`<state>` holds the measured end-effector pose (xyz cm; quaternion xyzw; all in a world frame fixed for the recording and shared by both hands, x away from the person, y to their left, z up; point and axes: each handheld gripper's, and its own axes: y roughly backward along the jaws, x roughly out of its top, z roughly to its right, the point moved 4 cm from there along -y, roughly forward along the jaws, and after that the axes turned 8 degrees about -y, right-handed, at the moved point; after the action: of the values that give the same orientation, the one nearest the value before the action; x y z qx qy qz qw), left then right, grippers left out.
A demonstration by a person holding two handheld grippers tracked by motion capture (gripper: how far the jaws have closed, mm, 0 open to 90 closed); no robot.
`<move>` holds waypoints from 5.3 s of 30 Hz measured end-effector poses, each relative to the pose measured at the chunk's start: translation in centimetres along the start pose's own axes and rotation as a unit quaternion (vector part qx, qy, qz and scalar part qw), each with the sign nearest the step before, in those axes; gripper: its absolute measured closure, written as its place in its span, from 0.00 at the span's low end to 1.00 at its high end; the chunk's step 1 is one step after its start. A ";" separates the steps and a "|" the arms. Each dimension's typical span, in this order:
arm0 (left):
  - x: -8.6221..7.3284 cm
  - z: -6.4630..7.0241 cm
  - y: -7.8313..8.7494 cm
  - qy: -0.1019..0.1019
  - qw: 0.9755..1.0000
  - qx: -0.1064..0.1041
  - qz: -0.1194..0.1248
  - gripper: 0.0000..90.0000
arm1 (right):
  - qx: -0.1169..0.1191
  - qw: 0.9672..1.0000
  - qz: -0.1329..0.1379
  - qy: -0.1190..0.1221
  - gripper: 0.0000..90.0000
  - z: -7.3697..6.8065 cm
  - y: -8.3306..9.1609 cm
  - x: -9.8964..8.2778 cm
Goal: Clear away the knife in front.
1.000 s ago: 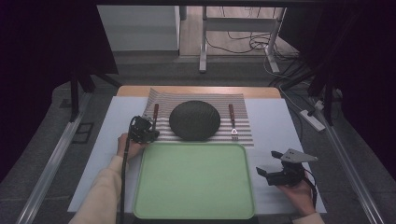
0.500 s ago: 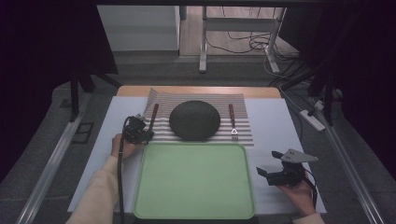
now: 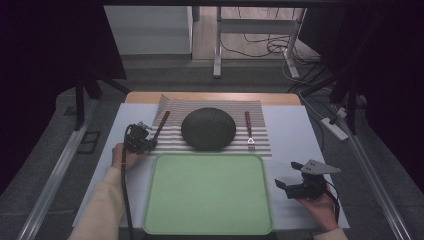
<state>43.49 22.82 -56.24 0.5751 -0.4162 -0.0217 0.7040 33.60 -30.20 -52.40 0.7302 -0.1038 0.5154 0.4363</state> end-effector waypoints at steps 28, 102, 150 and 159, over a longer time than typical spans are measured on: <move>4.8 -4.0 -0.1 0.035 0.997 0.028 0.065 0.99 | -0.003 1.000 0.005 -0.004 0.08 0.0 0.1 0.0; 8.8 -2.8 -3.9 -0.088 0.987 -0.035 -0.130 0.50 | -0.001 1.000 0.002 -0.019 0.08 0.3 0.6 -0.5; 8.6 -3.1 -1.9 -0.110 0.982 -0.020 -0.150 0.86 | -0.001 1.000 0.001 -0.021 0.08 0.4 0.8 -0.7; 8.3 -3.1 -1.0 -0.112 0.983 -0.020 -0.142 0.87 | -0.002 1.000 -0.001 -0.021 0.08 0.4 0.7 -0.7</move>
<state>51.23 20.67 -52.36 0.6078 -0.4062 -0.1941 0.6541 33.17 -31.13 -52.62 0.7398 -0.1134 0.4996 0.4362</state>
